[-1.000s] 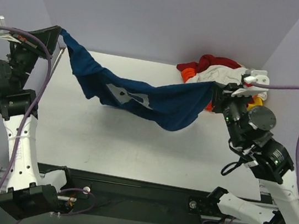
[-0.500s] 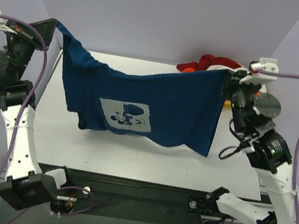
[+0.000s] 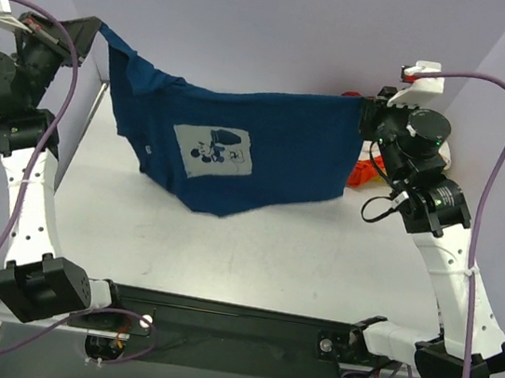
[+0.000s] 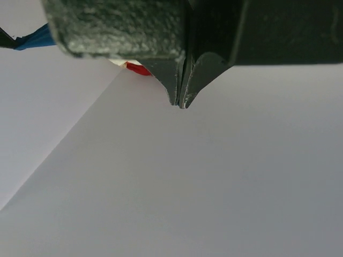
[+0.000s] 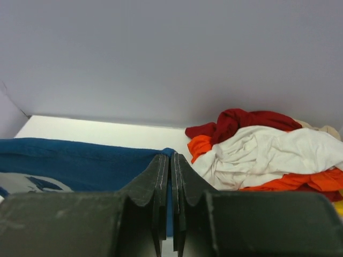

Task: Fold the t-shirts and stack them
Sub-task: Flatten out the tshirt

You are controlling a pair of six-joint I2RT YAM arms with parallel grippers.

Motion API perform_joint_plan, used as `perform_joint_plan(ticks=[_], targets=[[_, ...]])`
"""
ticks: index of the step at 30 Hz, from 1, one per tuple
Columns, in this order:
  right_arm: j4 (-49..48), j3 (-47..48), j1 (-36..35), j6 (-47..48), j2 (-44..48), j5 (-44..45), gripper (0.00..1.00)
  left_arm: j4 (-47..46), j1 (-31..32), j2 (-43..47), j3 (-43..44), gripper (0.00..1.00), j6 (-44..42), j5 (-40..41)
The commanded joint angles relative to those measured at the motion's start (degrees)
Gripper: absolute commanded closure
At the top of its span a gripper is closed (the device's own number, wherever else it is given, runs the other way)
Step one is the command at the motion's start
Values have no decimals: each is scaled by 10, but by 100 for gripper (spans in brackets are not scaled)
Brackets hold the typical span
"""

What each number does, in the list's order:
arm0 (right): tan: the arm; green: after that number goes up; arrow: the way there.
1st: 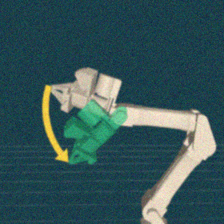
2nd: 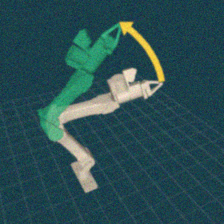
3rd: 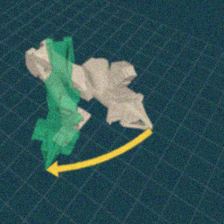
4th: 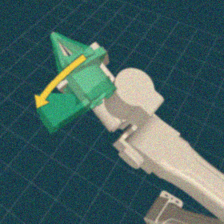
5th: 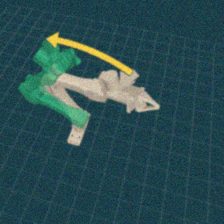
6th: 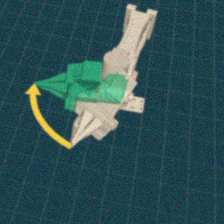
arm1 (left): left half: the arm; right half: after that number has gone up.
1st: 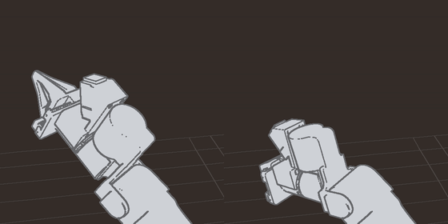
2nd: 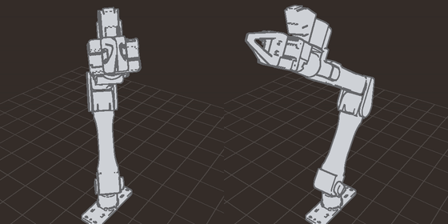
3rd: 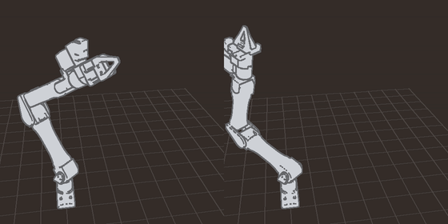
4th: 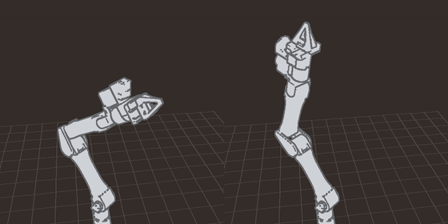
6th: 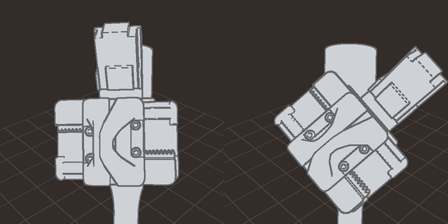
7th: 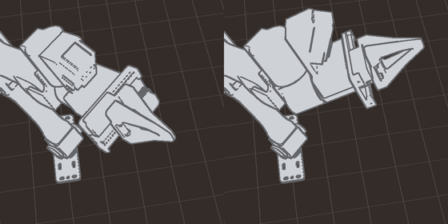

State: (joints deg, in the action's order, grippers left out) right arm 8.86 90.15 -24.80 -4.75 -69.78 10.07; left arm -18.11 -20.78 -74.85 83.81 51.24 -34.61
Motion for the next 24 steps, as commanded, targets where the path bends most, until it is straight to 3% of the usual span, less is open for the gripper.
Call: perform_joint_plan(ticks=[1,8,13,20,24], targets=[[-47,33,-2,-3,46,-22,100,-34,0,56,71,100,11,-4],[-51,41,-46,40,101,-15,100,9,-2,101,158,100,-5,-1],[-48,54,-95,81,140,-15,100,111,-1,132,274,100,-68,29],[-50,68,-104,86,163,-44,100,170,-2,114,395,100,-99,43],[-56,64,-104,94,132,-9,100,144,-1,77,372,100,-77,39]])
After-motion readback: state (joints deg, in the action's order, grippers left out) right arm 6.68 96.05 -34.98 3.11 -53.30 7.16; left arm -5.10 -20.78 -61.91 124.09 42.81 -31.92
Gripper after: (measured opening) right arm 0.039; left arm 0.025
